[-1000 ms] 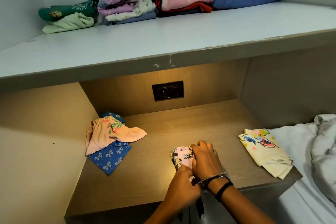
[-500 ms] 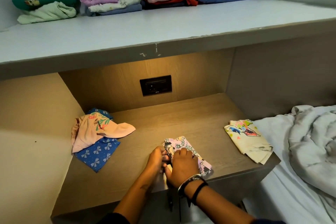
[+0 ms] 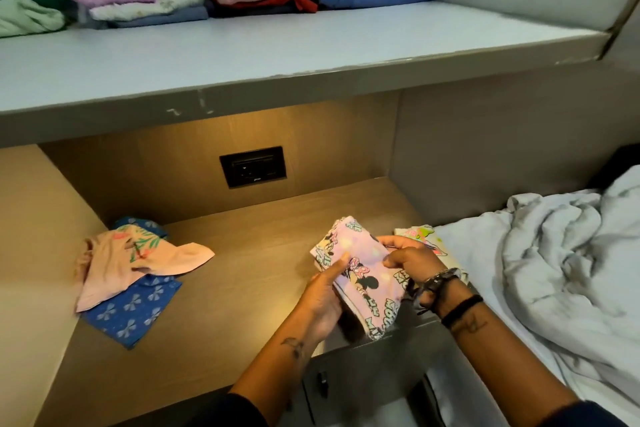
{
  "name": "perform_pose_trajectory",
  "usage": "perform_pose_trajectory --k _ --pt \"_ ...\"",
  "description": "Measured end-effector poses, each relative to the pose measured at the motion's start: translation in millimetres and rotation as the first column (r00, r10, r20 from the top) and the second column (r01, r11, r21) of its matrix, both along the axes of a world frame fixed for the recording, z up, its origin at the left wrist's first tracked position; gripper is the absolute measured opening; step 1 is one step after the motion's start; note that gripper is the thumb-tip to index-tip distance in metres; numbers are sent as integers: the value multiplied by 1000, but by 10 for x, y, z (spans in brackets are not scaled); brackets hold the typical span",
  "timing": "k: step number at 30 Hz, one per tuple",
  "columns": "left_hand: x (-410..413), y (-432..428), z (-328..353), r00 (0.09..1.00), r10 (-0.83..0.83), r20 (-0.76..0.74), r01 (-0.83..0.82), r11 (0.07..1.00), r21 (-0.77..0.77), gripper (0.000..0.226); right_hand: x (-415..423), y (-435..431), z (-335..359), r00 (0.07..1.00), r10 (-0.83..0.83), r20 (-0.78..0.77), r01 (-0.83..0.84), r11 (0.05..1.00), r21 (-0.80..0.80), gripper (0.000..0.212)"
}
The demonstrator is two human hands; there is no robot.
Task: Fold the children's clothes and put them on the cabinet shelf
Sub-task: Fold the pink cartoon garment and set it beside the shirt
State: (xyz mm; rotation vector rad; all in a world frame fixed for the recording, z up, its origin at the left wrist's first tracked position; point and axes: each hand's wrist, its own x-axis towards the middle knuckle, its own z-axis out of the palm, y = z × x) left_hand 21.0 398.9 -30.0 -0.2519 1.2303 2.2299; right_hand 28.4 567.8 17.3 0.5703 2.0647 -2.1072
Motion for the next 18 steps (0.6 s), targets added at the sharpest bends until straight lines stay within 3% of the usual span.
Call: perform_pose_trajectory --k 3,6,9,11,15,17,18 --pt "-110 366 17 1000 12 6 -12 998 55 45 -16 347 -87 995 -92 36 98 966 -240 50" --pt "-277 781 50 1000 24 -8 -25 999 -48 40 -76 693 -217 983 -182 26 183 949 -255 46" --pt "-447 1169 13 999 29 -16 -31 983 -184 33 -160 1031 -348 975 -223 -3 223 973 67 43" --pt "-538 1396 -85 999 32 -8 -33 964 -265 29 -203 1193 -430 980 -196 -16 192 939 284 43" --pt "-590 1662 -236 994 38 -100 -77 903 -422 29 -263 1332 -639 983 -185 -20 174 877 449 25" --pt "-561 1713 -314 975 21 -220 -141 828 -542 45 -252 1376 -743 987 -158 26 109 779 617 32" --pt "-530 1716 -358 956 -19 -291 -174 764 -622 57 -234 1393 -787 991 -133 31 67 669 741 40"
